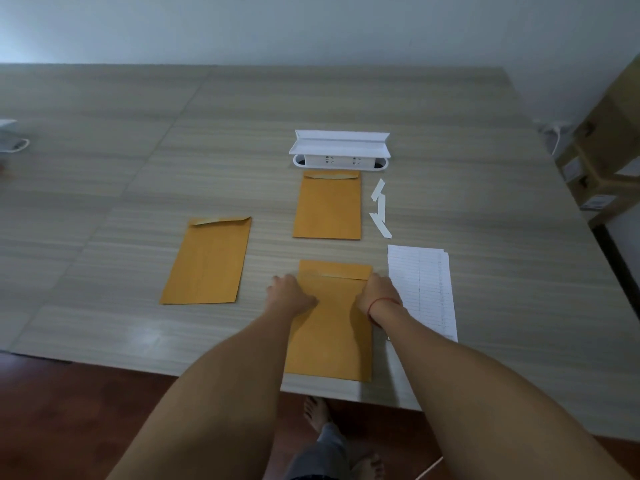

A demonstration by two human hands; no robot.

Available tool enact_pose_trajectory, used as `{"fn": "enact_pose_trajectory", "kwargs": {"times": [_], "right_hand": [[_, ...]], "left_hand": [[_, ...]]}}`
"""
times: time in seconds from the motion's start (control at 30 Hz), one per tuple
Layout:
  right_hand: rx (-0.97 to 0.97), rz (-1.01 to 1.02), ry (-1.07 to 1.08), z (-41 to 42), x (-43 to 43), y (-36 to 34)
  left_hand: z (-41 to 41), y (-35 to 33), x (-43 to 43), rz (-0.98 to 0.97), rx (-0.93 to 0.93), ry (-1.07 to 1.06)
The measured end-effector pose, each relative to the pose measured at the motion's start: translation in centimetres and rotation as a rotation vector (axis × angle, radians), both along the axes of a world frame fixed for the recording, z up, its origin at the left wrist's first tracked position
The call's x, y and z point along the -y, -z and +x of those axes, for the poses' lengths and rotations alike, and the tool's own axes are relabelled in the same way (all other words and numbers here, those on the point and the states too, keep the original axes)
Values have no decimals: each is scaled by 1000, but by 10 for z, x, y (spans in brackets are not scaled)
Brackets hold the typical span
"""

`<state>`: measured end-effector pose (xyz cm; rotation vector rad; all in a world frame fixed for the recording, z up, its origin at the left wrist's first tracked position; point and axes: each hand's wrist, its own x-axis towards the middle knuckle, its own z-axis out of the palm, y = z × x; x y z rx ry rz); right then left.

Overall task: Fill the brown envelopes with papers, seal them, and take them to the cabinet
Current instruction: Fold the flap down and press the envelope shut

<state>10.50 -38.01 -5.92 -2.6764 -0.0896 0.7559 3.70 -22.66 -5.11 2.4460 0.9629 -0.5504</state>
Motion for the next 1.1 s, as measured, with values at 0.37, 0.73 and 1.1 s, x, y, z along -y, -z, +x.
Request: {"fn": "enact_pose_trajectory", "kwargs": {"times": [0.37, 0.73, 1.1], "right_hand": [[-279, 250, 440, 14, -17, 2], [-7, 431, 579, 113, -79, -22], [201, 177, 400, 225, -134, 14]], "left_hand": [[4, 17, -2, -278, 95, -381], [119, -27, -50, -170, 280, -308], [234, -9, -101, -99, 272, -221]]}}
